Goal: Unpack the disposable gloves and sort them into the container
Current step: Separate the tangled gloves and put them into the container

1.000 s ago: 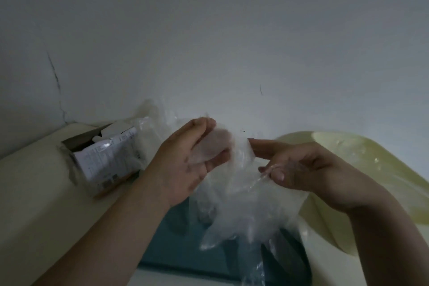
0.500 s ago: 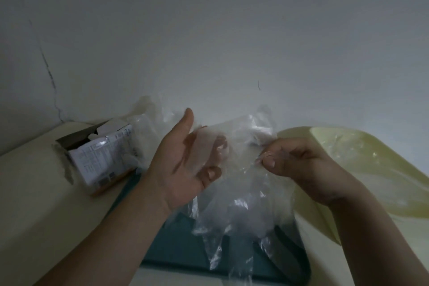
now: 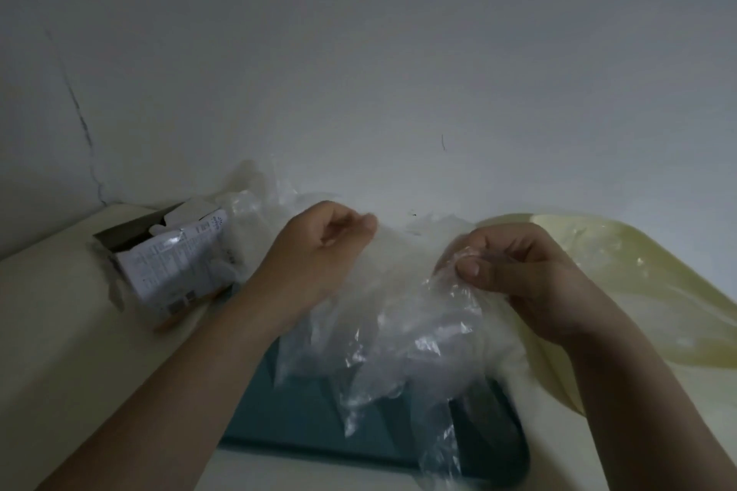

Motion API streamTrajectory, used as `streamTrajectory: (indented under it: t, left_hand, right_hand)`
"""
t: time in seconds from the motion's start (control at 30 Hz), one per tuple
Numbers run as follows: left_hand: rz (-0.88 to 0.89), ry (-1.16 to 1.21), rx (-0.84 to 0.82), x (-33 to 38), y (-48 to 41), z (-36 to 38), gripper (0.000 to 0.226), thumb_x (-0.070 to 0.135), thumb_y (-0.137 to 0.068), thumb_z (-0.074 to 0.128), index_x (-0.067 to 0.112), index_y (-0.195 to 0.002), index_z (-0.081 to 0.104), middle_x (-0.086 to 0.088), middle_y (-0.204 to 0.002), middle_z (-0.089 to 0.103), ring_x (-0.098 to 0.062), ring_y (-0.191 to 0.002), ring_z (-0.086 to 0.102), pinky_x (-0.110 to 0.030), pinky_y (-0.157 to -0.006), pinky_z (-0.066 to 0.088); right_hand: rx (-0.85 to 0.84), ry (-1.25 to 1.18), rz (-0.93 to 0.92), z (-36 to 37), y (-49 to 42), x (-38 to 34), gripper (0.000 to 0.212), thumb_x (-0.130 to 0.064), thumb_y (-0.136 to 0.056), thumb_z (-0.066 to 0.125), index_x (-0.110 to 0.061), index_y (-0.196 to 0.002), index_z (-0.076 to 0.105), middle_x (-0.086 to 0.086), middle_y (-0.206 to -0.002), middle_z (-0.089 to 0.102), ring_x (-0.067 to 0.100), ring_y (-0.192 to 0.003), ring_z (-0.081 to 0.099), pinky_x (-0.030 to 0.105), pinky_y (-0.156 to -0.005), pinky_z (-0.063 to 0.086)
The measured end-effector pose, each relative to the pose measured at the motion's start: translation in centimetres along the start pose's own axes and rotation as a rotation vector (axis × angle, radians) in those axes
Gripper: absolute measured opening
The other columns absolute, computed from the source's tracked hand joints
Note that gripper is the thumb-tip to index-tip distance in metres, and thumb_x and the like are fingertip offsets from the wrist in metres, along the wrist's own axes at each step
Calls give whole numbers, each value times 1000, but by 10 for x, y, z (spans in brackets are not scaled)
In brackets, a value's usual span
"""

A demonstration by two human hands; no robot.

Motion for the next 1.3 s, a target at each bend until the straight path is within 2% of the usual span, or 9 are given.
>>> streamTrajectory:
  t: [0.1,0.17,0.33,0.47,0.67,0.8,0.93,1.07,1.3]
  left_hand:
    - [-117,154,-356,1,12,33,65,80,-77,67,26,-112,72,4,-110,78,-18,-107,74,-40,-99,57]
    - [-148,227,-429,-1,20,47,50,64,-82,74,19,-105,73,2,-103,79,-17,-99,75,-30,-86,57]
    - [-188,407,-266,-6,15,35,10,12,-97,70,4,-98,76,-15,-88,77,-25,-79,74,-30,-68,60]
    - [-214,701,11,-7,2,6,10,11,-100,66,5,-104,72,-11,-91,78,-22,-80,76,-31,-66,62]
    - [-215,901,-22,-11,2,18,10,3,-100,63,12,-95,62,-15,-102,77,-25,-93,77,-34,-75,61]
    - [-159,816,-70,-9,3,22,31,11,-79,86,16,-99,63,-12,-109,78,-25,-97,74,-40,-82,56]
    - [-191,718,-104,-9,8,25,56,18,-71,88,21,-123,67,-5,-110,79,-23,-91,76,-34,-74,60]
    - [-146,645,-143,-10,7,19,56,18,-69,84,24,-123,68,-9,-105,78,-26,-96,74,-45,-89,59]
    - [-9,242,105,0,19,-27,42,8,-85,84,34,-115,69,-3,-110,76,-20,-103,73,-33,-76,60]
  right_hand:
    - [-140,-31,8,17,1,0,18,-23,-82,77,-5,-84,78,29,-92,71,36,-87,66,37,-82,51]
    - [-203,-34,30,26,2,3,26,-25,-83,78,0,-87,76,37,-92,67,38,-89,64,40,-85,50]
    - [-237,70,103,17,6,9,14,-18,-87,75,-5,-84,77,24,-84,70,29,-80,66,33,-79,52]
    - [-148,135,131,-4,6,13,11,-12,-86,71,-5,-81,78,20,-84,73,30,-81,68,35,-81,53]
    - [-102,-13,98,7,2,12,35,-37,-79,87,-3,-86,78,20,-96,73,31,-94,68,37,-88,52]
    - [-1,-240,81,13,-2,8,16,-9,-89,69,-9,-76,77,7,-74,70,17,-65,65,24,-63,52]
    - [107,-305,87,7,-6,11,18,-11,-89,67,6,-88,70,21,-81,67,28,-74,64,33,-69,52]
    - [30,-312,91,13,-4,9,36,-21,-82,79,11,-92,69,27,-88,69,34,-79,68,39,-73,55]
    - [-239,-324,119,31,13,-13,22,-19,-87,78,1,-96,75,35,-144,52,51,-135,50,61,-109,43]
Point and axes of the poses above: each hand's wrist, its own y-axis away from the middle knuckle, its own z-axis out of the palm, x = y × z, the point moved 8 cm from there along -y, towards the middle knuckle
